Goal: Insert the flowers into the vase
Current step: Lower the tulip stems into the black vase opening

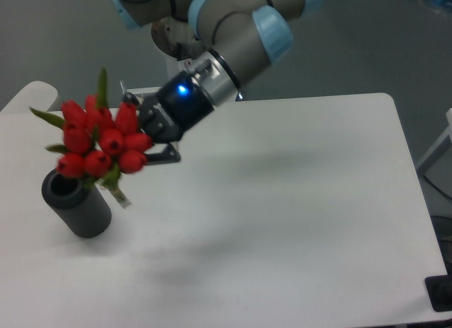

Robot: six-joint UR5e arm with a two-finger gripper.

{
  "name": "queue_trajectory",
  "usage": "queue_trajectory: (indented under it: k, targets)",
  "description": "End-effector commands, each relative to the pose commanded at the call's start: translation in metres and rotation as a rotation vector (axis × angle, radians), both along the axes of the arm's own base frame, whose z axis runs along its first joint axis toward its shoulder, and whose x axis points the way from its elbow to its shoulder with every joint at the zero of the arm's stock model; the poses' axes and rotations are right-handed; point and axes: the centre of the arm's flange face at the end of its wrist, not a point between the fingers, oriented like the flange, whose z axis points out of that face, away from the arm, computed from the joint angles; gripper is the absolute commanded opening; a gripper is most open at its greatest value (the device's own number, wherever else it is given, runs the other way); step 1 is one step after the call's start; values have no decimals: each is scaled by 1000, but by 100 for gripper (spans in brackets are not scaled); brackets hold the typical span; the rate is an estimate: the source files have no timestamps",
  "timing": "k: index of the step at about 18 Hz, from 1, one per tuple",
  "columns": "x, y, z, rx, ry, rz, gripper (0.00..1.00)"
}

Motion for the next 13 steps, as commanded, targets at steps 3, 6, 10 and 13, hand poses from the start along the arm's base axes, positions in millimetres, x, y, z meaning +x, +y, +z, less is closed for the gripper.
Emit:
queue_trajectory:
  k: [3, 6, 10, 13]
  targets:
    - [22, -4, 13, 41, 6, -34, 12]
    - [46, 2, 10, 45, 12, -77, 12]
    - [61, 5, 0, 42, 11, -105, 12]
    - [62, 6, -11, 46, 19, -113, 12]
